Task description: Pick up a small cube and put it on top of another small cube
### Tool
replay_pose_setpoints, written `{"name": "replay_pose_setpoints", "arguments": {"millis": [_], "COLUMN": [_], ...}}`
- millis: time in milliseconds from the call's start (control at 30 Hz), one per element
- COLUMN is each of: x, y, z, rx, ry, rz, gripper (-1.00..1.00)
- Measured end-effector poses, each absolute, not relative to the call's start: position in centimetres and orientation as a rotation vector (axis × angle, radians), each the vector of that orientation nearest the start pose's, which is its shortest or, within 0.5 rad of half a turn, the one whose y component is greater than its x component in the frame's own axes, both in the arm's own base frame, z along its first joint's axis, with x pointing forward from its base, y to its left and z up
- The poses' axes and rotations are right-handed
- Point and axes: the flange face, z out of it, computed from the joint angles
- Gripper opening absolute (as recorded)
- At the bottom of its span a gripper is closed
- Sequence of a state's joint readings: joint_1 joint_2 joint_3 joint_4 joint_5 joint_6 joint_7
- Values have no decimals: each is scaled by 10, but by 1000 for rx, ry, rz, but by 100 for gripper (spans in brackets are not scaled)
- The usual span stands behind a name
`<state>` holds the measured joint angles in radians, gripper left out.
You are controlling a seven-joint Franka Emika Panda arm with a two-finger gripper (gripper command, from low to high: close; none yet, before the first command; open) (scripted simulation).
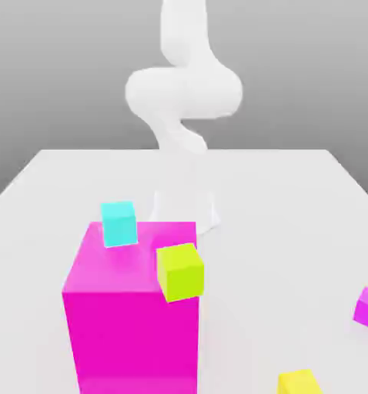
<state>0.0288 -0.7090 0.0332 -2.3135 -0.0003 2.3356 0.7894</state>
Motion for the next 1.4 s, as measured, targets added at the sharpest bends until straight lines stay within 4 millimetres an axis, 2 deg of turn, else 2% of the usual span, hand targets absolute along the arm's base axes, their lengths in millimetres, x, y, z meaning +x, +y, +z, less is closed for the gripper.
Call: {"name": "replay_pose_setpoints", "arguments": {"millis": [100,200,333,433,533,667,767,867,1033,1067,1267,1333,1400], "x": [413,436,452,453,443,409,384,349,337,337,336,337,337], "y": [66,106,160,200,238,295,318,339,345,345,345,345,346], "z": [626,575,504,448,391,316,261,208,140,132,127,140,163], "rx": [-2635,-2733,-2851,-2928,-2995,-3065,-3104,-3130,-3134,-3135,-3135,-3134,-3134], "ry": [864,758,602,474,339,110,-11,-148,-189,-191,-192,-191,-190], "rz": [-860,-765,-634,-531,-424,-273,-157,-38,-1,0,0,0,0], "gripper": [0,0,0,0,0,0,0,0,0,-100,-100,-100,-100]}}
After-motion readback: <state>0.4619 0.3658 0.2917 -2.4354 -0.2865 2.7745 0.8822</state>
